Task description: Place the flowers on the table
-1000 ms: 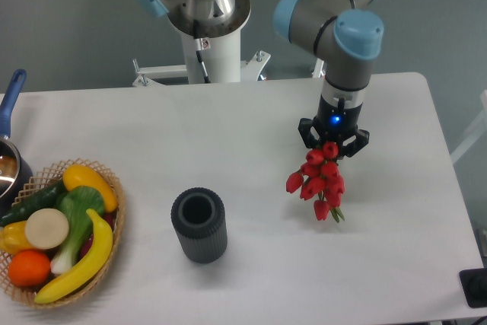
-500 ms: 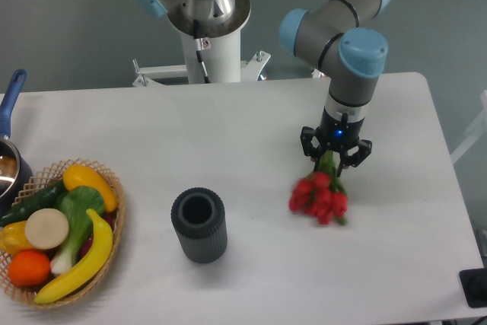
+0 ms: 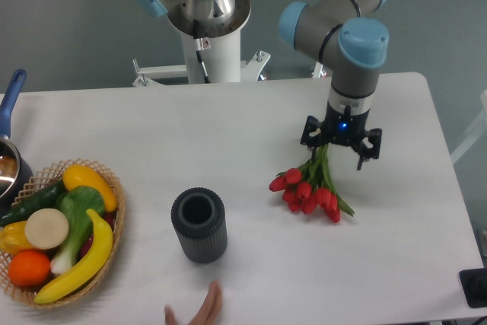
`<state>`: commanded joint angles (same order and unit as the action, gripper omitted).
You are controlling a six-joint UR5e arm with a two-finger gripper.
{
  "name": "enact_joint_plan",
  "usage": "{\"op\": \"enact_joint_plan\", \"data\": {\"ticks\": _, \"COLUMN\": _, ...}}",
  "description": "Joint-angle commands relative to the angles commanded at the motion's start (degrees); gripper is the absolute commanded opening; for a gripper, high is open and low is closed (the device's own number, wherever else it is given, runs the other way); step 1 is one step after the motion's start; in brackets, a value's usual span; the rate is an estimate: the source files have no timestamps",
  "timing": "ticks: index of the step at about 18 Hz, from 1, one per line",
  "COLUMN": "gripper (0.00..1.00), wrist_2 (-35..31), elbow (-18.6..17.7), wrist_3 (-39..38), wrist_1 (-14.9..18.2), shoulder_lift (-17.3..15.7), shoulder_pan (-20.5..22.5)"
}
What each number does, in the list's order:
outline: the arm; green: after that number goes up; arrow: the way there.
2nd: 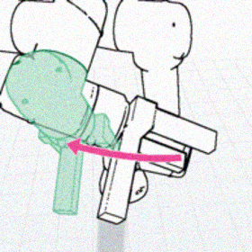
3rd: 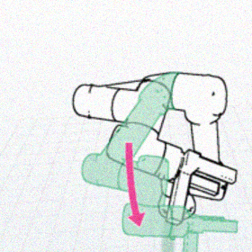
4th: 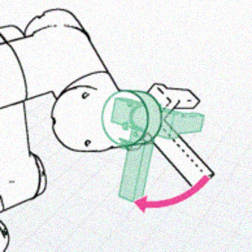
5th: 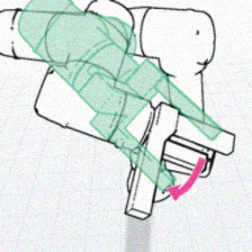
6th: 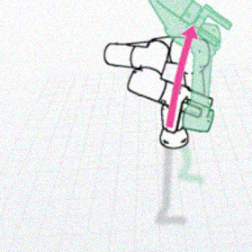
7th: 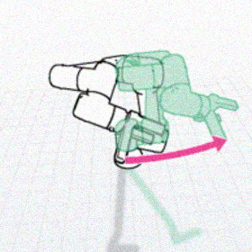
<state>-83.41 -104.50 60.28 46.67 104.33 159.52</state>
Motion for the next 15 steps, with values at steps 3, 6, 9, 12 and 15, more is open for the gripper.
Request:
{"op": "enact_joint_plan", "data": {"ticks": 3, "gripper": 1.0, "wrist_2": 0.53, "elbow": 0.09, "wrist_3": 9.2, "wrist_1": 1.05, "shoulder_lift": -0.17, "shoulder_pan": 2.37}}
{"op": "enact_joint_plan", "data": {"ticks": 6, "gripper": 1.0, "wrist_2": 0.97, "elbow": 0.27, "wrist_3": 21.15, "wrist_1": 1.14, "shoulder_lift": -0.09, "shoulder_pan": 3.78}}
{"op": "enact_joint_plan", "data": {"ticks": 9, "gripper": 1.0, "wrist_2": 0.97, "elbow": 0.79, "wrist_3": 29.34, "wrist_1": 1.23, "shoulder_lift": -0.18, "shoulder_pan": 6.15}}
{"op": "enact_joint_plan", "data": {"ticks": 12, "gripper": 1.0, "wrist_2": 0.97, "elbow": 1.06, "wrist_3": 32.78, "wrist_1": 1.23, "shoulder_lift": 0.0, "shoulder_pan": 8.09}}
{"op": "enact_joint_plan", "data": {"ticks": 15, "gripper": 1.0, "wrist_2": 1.32, "elbow": 1.23, "wrist_3": 33.06, "wrist_1": 1.32, "shoulder_lift": 0.09, "shoulder_pan": 8.18}}
